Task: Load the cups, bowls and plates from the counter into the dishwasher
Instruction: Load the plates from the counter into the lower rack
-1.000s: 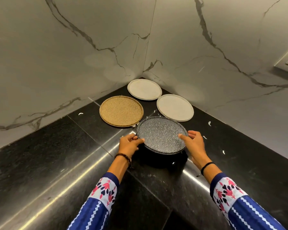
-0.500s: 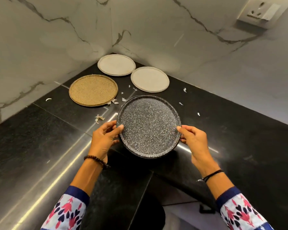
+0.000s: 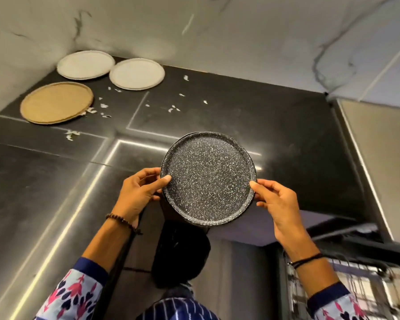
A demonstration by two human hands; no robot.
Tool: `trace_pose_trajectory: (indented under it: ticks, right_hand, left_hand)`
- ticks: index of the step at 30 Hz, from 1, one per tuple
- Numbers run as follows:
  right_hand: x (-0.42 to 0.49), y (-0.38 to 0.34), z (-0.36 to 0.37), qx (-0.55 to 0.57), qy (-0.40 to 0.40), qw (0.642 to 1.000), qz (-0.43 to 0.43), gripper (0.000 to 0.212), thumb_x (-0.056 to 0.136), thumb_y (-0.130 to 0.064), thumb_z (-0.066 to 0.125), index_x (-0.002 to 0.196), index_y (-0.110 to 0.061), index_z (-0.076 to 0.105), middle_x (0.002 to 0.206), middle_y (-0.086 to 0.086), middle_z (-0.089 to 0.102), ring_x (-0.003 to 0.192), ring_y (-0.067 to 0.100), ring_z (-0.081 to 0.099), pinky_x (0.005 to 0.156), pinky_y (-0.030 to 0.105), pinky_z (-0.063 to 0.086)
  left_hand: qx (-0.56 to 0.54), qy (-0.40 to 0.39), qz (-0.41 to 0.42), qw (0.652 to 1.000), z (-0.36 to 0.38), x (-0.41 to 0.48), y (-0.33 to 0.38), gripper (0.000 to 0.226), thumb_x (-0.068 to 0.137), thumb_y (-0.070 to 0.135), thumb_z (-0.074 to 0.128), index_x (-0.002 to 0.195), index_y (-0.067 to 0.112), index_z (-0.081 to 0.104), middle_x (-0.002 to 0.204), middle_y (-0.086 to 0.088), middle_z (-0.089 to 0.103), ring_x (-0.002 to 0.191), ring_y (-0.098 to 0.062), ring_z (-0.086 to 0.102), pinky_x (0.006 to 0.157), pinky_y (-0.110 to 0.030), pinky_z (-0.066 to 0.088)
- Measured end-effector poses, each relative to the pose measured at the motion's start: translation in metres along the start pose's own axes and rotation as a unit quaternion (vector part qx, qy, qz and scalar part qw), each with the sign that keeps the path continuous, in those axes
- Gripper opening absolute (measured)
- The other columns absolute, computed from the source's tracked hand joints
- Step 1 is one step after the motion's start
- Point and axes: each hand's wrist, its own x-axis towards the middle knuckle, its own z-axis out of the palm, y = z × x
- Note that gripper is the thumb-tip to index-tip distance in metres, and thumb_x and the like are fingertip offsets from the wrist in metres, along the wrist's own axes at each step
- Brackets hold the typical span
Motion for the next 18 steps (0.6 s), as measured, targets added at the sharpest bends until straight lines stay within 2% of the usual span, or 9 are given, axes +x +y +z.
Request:
trace_pose_trajectory:
  ticks: [6,9,12,15,18]
  right_hand:
    - [-0.076,0.044,-0.113,0.019,0.075,0.997,0.027,0.017,0.085,-0.02,0.078,0.099,-0.013,0.074,0.091,0.005,0.076,0.079,0.013,0.067,0.061,0.022,0.05]
    - [-0.112,0.063,-0.163,0.022,0.118,0.992,0.046,0.021,0.085,-0.018,0.077,0.104,-0.009,0.073,0.093,0.005,0.076,0.082,0.015,0.068,0.066,0.026,0.051]
    - [-0.14,0.08,-0.209,0.018,0.156,0.986,0.059,0.021,0.085,-0.02,0.077,0.104,-0.012,0.073,0.097,0.005,0.076,0.088,0.018,0.07,0.071,0.027,0.053]
    - [-0.156,0.099,-0.251,0.021,0.191,0.978,0.075,0.023,0.085,-0.02,0.077,0.106,-0.013,0.072,0.099,0.003,0.076,0.091,0.019,0.071,0.068,0.025,0.053]
    - [-0.165,0.124,-0.289,0.031,0.227,0.969,0.091,0.027,0.085,-0.02,0.077,0.11,-0.012,0.072,0.102,0.003,0.076,0.095,0.021,0.072,0.072,0.026,0.055]
  left_hand:
    - [0.039,-0.079,-0.009,0.996,0.079,-0.074,-0.037,0.031,0.075,0.022,0.08,0.103,0.015,0.07,0.094,-0.003,0.073,0.075,-0.01,0.062,0.063,-0.023,0.049]
    - [0.065,-0.12,-0.01,0.991,0.115,-0.108,-0.055,0.028,0.077,0.02,0.079,0.102,0.013,0.07,0.092,-0.001,0.073,0.078,-0.009,0.064,0.062,-0.023,0.048]
    - [0.101,-0.169,0.0,0.98,0.152,-0.136,-0.071,0.024,0.079,0.02,0.078,0.099,0.012,0.068,0.084,0.001,0.07,0.076,-0.01,0.063,0.058,-0.023,0.048]
    - [0.151,-0.214,0.012,0.965,0.189,-0.151,-0.087,0.025,0.08,0.022,0.078,0.099,0.011,0.066,0.077,0.005,0.067,0.071,-0.009,0.062,0.056,-0.024,0.048]
    - [0.207,-0.254,0.02,0.945,0.23,-0.157,-0.104,0.027,0.08,0.027,0.078,0.099,0.014,0.065,0.081,0.0,0.069,0.072,-0.012,0.065,0.057,-0.026,0.051]
